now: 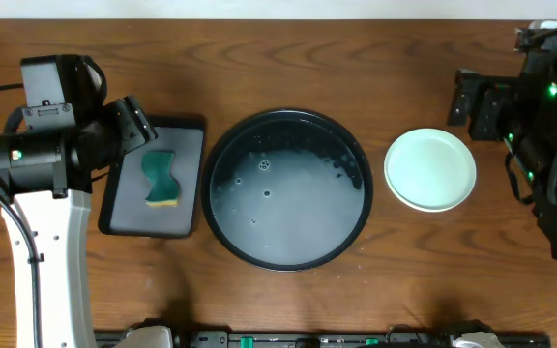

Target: Clean dirty plates on tray and stack at the side

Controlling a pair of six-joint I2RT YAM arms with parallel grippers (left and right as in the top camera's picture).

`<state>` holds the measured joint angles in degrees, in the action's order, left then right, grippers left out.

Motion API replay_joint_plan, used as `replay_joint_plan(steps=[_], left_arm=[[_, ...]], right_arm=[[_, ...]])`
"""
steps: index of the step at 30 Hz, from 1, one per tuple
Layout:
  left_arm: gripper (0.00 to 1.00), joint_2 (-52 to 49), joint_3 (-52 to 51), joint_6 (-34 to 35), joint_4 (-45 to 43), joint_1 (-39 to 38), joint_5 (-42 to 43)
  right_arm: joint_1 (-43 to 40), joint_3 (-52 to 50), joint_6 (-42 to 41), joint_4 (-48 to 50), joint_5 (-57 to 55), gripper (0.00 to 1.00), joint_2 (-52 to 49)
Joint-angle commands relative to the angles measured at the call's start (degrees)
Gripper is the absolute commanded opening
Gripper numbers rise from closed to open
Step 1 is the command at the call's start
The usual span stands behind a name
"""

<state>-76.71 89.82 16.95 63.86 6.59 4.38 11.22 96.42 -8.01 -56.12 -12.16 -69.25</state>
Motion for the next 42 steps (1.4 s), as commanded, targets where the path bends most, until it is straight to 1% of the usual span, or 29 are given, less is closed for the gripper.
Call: replay_joint_plan(steps=[1, 8, 11, 13, 14, 18, 19, 23, 26, 35, 38, 42], left_arm=[[0.77, 0.42, 0.26, 0.90, -0.04, -0.09, 0.15], [0.77, 0.39, 0.26, 0.90, -0.02, -0.07, 0.15], [0.77, 0.39, 0.26, 0.90, -0.04, -0.09, 0.15], [0.77, 0.39, 0.26, 0.90, -0.04, -0.07, 0.15], [0.77, 0.39, 0.26, 0.90, -0.09, -0.07, 0.15], [0.77, 0.39, 0.26, 0.90, 0.13, -0.07, 0.15], [0.77, 0.39, 0.26, 0.90, 0.15, -0.07, 0.15], [0.77, 0.39, 0.26, 0.90, 0.15, -0.09, 0.13], [0.77, 0.39, 0.26, 0.90, 0.15, -0.07, 0.15], [0.77, 0.39, 0.26, 0.90, 0.15, -0.09, 0.15], [0.77, 0.39, 0.26, 0.90, 0.15, -0.07, 0.15], [0.77, 0.39, 0.26, 0.90, 0.15, -0.07, 0.15]], right_arm=[[0.39, -0.09, 0.39, -0.26, -1.49, 0.99, 0.39], [0.39, -0.11, 0.39, -3.69, -2.23, 0.99, 0.35], [-0.13, -1.62, 0.37, -0.98, -2.14, 0.99, 0.57], [-1.31, -4.39, 0.42, 3.06, -0.98, 0.99, 1.27], [-2.78, -8.35, 0.44, 7.30, 1.11, 0.99, 2.82], [-5.73, -20.81, 0.44, 17.59, 7.17, 0.99, 8.83], [-6.49, -25.40, 0.42, 21.24, 8.52, 0.99, 11.17], [-8.35, -43.67, 0.42, 34.49, 9.27, 0.99, 21.40], [-9.49, -55.45, 0.42, 41.27, 9.20, 0.99, 29.33], [-10.08, -83.82, 0.42, 55.63, 9.01, 0.99, 51.67], [-10.05, -90.49, 0.39, 58.51, 9.01, 0.99, 58.21], [-10.05, -95.43, 0.28, 58.99, 9.05, 0.99, 63.58]])
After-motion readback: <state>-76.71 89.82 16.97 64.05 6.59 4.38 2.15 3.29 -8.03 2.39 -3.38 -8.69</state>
